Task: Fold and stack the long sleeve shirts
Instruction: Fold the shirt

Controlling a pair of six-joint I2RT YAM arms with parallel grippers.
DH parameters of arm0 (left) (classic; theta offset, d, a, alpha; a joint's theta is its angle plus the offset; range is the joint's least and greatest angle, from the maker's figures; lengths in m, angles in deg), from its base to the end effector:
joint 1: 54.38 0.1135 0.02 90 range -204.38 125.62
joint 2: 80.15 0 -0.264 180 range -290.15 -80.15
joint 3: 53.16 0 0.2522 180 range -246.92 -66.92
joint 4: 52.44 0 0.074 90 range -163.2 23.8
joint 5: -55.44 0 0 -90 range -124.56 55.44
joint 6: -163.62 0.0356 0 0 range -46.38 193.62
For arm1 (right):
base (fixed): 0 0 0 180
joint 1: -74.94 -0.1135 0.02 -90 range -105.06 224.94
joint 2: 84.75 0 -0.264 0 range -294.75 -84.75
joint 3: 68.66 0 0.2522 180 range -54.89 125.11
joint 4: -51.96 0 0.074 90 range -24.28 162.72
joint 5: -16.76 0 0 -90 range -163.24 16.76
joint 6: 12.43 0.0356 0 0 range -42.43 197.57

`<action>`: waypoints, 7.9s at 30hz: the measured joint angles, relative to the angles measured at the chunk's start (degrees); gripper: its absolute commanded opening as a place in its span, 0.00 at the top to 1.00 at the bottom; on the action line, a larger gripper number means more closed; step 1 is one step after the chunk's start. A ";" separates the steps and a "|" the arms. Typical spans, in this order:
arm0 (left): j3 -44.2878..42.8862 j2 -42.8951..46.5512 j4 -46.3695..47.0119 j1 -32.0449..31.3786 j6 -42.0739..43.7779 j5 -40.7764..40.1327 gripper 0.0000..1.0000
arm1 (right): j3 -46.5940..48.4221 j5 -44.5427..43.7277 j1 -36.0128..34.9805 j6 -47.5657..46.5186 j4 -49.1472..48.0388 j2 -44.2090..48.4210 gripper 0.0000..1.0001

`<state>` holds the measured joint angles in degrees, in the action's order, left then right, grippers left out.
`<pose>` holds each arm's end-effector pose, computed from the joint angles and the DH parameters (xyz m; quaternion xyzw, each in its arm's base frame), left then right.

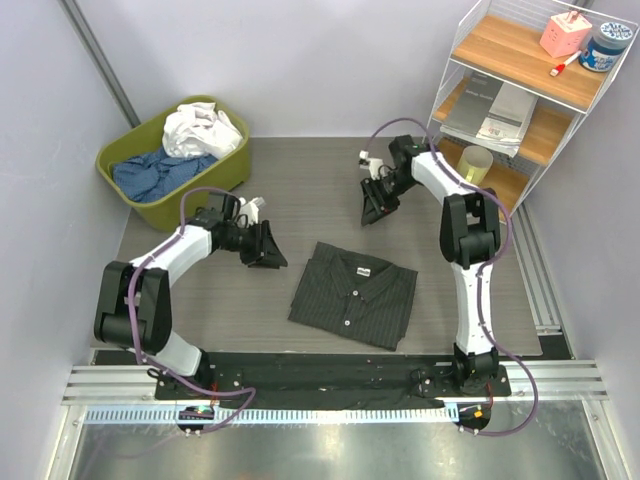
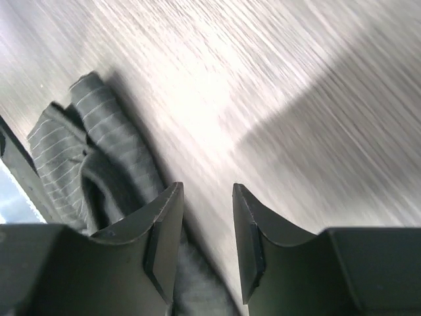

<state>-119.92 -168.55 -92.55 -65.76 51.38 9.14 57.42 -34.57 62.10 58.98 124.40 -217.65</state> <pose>0.2836 -0.0822 0.1965 0.0052 0.9047 -0.4110 0.1124 0.4524 0.1259 0.1769 -0.2843 0.8959 0.3248 0.1047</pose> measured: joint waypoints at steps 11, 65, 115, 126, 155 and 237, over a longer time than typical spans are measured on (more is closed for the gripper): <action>-9.55 -8.66 1.40 -3.63 4.55 -0.15 0.53 | -31.89 -6.93 6.32 -1.79 4.37 28.74 0.50; -10.71 -12.35 -17.05 -8.20 24.85 -2.36 0.50 | -24.87 3.28 0.09 -1.29 2.12 13.86 0.38; -14.16 -11.78 -17.81 -8.81 26.45 -0.72 1.00 | -25.14 5.44 4.28 -4.81 4.98 16.02 0.99; -13.40 -14.69 -14.60 -7.28 24.33 -4.02 1.00 | -23.82 5.38 3.23 -2.43 0.66 11.02 0.99; -16.63 -16.74 -14.14 1.18 28.37 -7.06 0.51 | -25.16 8.11 5.29 6.78 -6.40 12.81 0.50; -39.39 -31.34 1.77 -17.62 12.44 -7.26 0.45 | -40.65 7.91 6.93 6.75 -1.75 15.26 0.58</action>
<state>-159.30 -199.89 -90.77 -83.37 63.82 1.89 16.76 -26.65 69.03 65.73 122.65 -202.39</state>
